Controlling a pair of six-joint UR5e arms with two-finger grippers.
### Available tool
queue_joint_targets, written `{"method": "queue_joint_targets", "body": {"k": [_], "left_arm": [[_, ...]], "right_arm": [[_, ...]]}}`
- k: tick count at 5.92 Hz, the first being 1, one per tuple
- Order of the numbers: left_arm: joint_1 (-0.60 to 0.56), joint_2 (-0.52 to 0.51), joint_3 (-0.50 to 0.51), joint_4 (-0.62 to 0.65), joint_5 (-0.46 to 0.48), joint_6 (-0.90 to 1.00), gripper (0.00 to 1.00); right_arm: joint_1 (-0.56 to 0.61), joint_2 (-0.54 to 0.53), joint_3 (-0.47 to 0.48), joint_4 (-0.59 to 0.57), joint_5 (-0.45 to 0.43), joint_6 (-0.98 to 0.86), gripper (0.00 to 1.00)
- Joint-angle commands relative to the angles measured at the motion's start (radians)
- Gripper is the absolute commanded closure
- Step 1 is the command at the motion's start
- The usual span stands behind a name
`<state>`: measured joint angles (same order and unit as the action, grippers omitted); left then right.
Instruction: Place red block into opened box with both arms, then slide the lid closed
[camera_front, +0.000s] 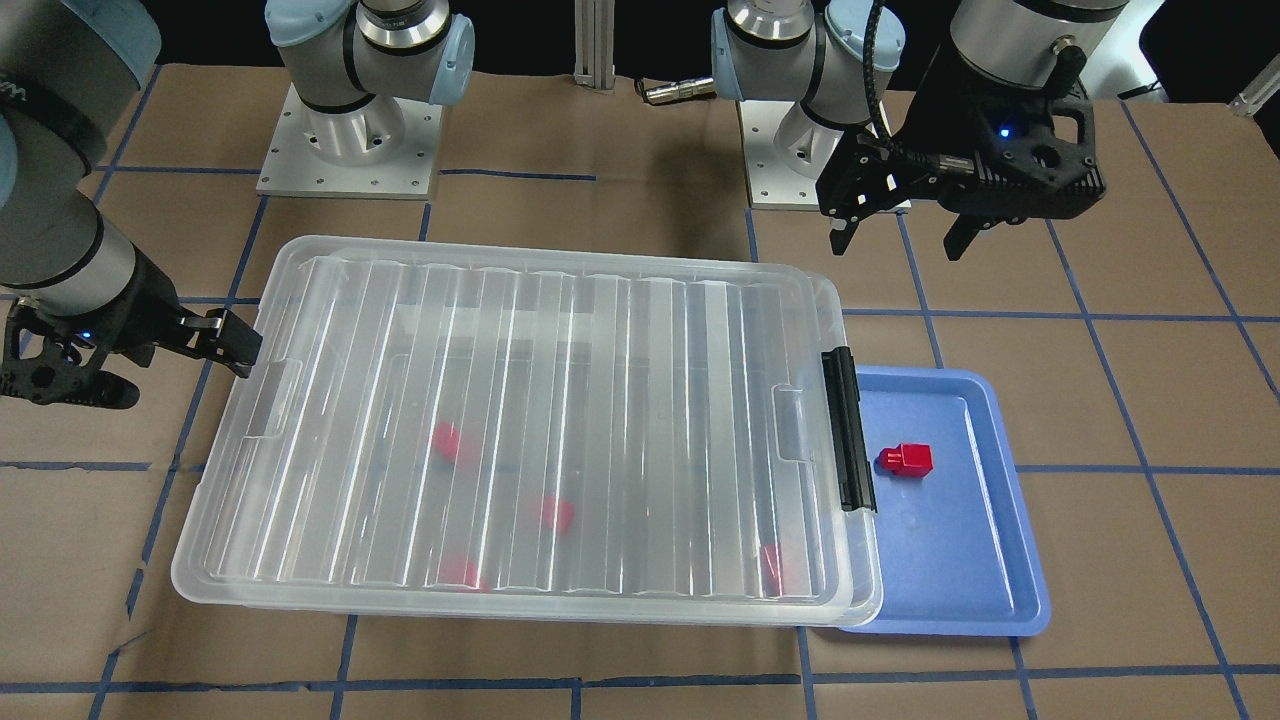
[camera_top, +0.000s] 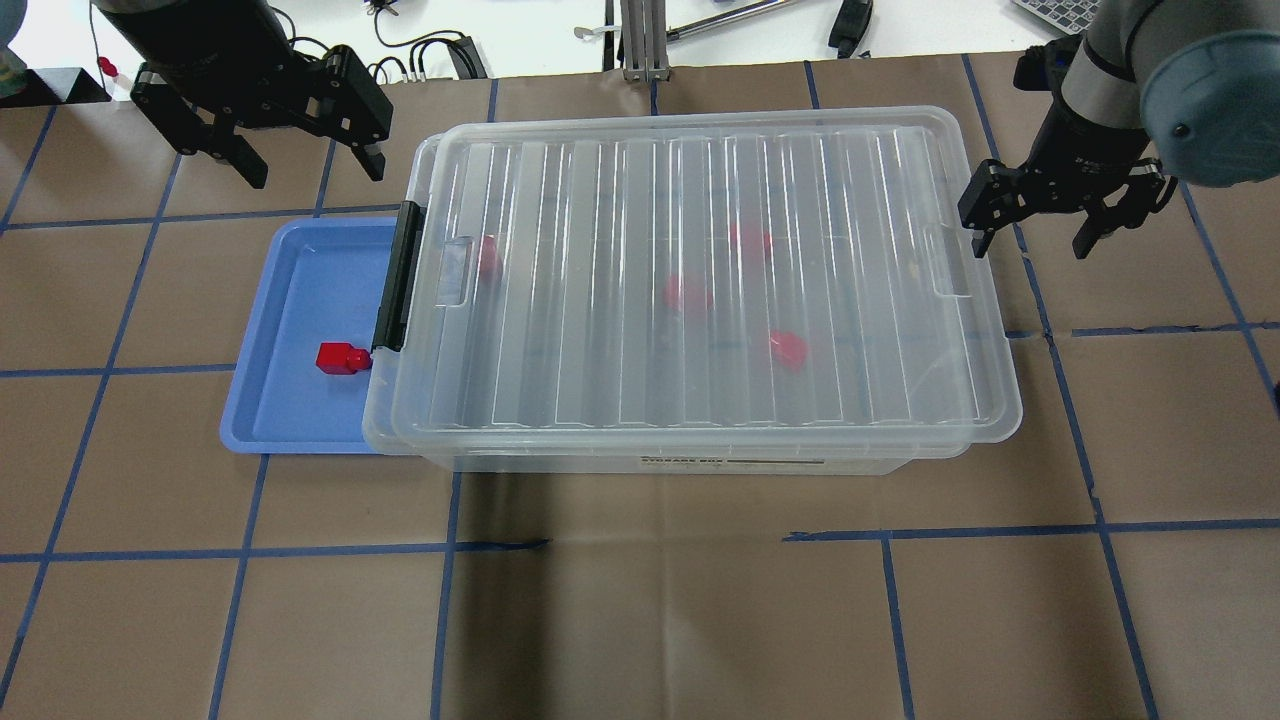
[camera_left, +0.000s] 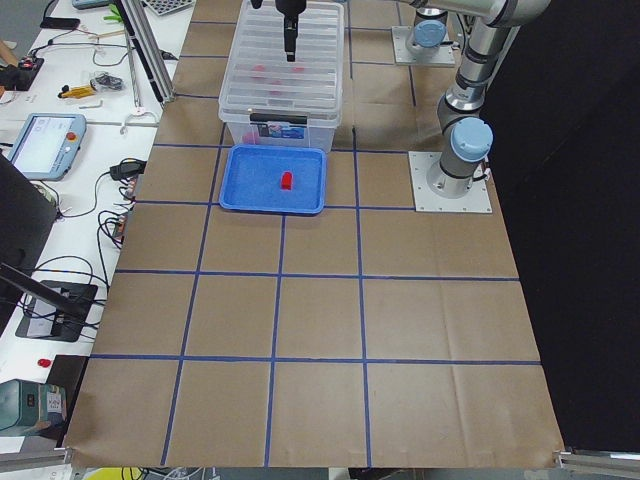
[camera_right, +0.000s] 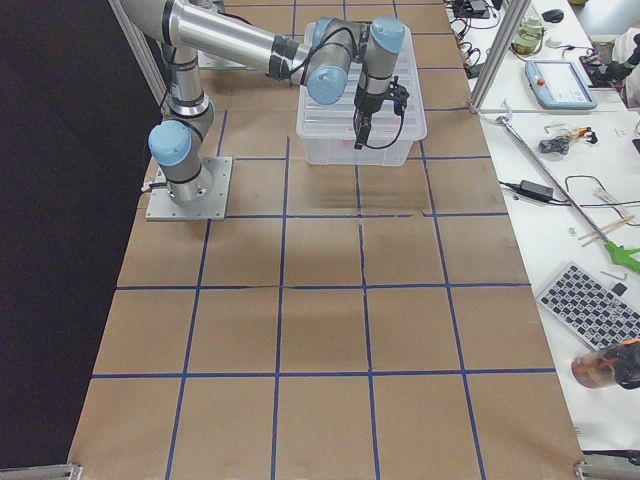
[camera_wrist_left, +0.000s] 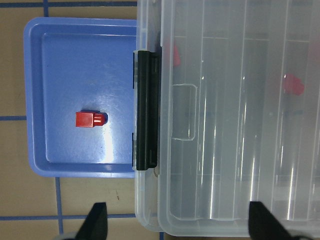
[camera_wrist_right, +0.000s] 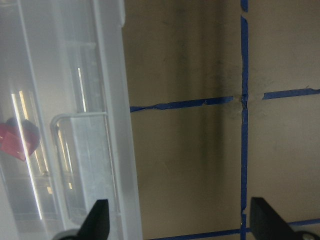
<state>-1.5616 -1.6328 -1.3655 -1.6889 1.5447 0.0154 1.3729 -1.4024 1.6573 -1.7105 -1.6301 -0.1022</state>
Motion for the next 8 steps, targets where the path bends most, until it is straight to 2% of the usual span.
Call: {"method": "queue_joint_targets", "body": {"k": [1, 6, 8], "left_arm": [[0.0, 0.001, -0.001, -0.002, 0.0, 0.0, 0.01], [0.0, -0.001, 0.0, 0.0, -0.002, 0.0, 0.01], [0.0, -0.004, -0.001, 0.0, 0.0, 0.0, 0.01]], "right_arm": [[-0.001, 0.002, 0.038, -0.004, 0.007, -0.004, 0.0], [-0.003, 0.005, 0.055, -0.044, -0.004, -0.083, 0.0], [-0.043, 0.013, 0.053, -0.053, -0.011, -0.141, 0.0]]}}
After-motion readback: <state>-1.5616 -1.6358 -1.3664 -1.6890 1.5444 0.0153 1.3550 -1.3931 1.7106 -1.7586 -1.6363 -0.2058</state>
